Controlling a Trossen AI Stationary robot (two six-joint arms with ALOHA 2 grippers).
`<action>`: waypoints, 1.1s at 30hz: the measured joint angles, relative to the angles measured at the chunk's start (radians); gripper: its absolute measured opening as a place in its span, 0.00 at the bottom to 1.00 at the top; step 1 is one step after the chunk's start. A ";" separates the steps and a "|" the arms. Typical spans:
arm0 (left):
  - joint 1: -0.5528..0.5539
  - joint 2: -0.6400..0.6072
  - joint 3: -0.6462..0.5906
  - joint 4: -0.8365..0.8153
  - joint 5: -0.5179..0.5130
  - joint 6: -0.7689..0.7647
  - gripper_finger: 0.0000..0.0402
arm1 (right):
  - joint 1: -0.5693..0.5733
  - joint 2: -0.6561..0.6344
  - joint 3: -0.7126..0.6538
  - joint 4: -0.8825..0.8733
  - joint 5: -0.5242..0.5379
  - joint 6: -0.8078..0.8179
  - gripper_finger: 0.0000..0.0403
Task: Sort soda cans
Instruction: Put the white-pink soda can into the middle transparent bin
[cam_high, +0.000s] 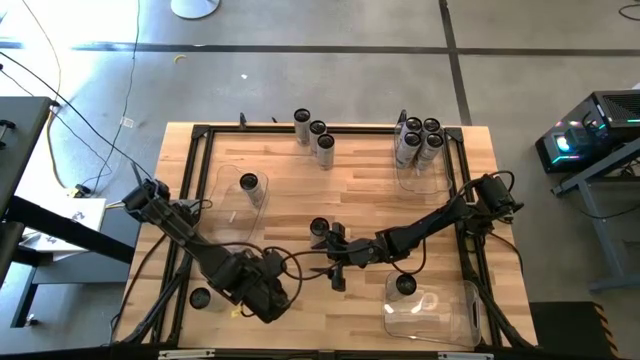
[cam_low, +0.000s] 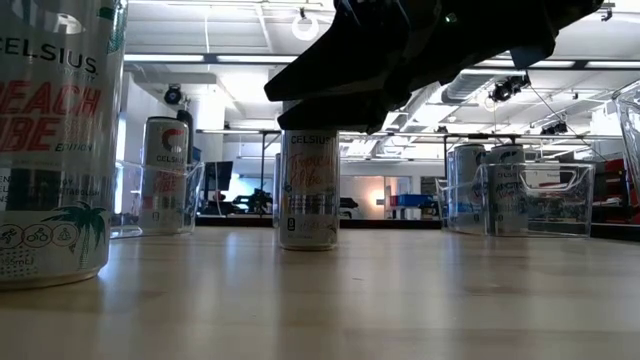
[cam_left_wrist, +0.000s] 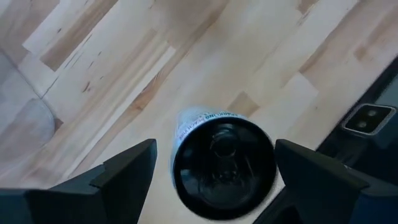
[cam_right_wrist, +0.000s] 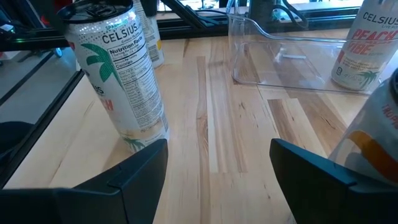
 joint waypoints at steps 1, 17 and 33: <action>0.001 0.000 -0.009 0.006 0.003 -0.002 0.80 | 0.000 0.000 0.000 0.000 0.000 0.000 0.69; 0.017 0.000 -0.050 -0.010 0.109 0.241 0.69 | 0.000 0.000 0.000 -0.005 0.000 0.000 0.69; 0.099 -0.010 0.194 -0.407 0.101 0.708 0.61 | 0.000 0.000 0.000 -0.003 0.000 0.000 0.69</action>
